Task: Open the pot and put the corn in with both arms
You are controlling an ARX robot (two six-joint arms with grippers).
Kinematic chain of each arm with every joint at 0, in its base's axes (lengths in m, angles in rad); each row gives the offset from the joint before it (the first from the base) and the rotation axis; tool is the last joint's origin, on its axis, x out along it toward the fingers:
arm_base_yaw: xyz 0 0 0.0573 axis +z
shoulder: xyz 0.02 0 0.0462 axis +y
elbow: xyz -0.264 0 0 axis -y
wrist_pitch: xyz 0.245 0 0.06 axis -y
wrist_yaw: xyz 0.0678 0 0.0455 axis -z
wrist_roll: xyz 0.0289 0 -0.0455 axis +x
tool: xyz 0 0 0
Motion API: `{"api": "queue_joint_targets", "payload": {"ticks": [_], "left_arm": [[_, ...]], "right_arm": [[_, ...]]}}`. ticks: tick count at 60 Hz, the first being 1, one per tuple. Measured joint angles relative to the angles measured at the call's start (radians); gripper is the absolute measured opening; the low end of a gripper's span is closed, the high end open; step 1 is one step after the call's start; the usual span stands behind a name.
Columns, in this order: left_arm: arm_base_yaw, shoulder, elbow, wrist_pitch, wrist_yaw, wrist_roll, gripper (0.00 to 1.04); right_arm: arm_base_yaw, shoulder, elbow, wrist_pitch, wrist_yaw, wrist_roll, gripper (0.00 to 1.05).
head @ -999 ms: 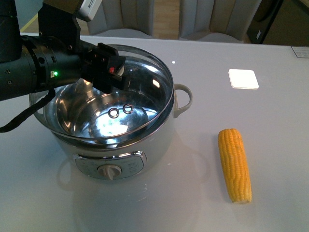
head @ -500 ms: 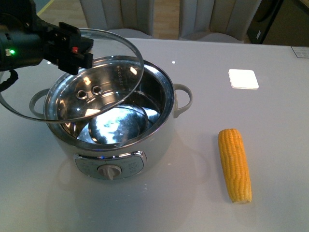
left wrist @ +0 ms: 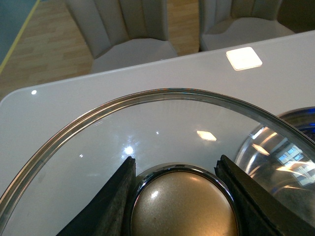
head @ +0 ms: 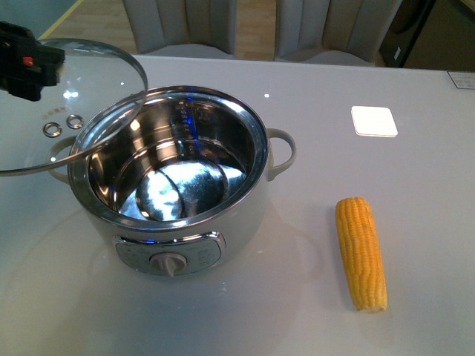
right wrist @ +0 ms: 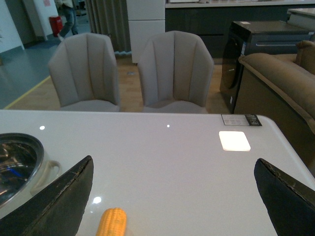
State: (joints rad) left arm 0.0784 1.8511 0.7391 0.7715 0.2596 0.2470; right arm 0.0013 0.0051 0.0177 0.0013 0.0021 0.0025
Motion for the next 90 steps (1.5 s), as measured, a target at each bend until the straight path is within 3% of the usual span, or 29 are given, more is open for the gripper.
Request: {"api": "queue_joint_targets", "payload": {"ticks": [38, 90], "left_arm": [[0.256, 0.112, 0.014, 0.083, 0.09, 0.053, 0.44], [0.399, 0.496, 0.076, 0.271, 0.211, 0.13, 0.44]], "right_arm": [[0.0, 0.0, 0.0, 0.0, 0.0, 0.0, 0.96], [0.0, 0.0, 0.0, 0.0, 0.0, 0.0, 0.96]]}}
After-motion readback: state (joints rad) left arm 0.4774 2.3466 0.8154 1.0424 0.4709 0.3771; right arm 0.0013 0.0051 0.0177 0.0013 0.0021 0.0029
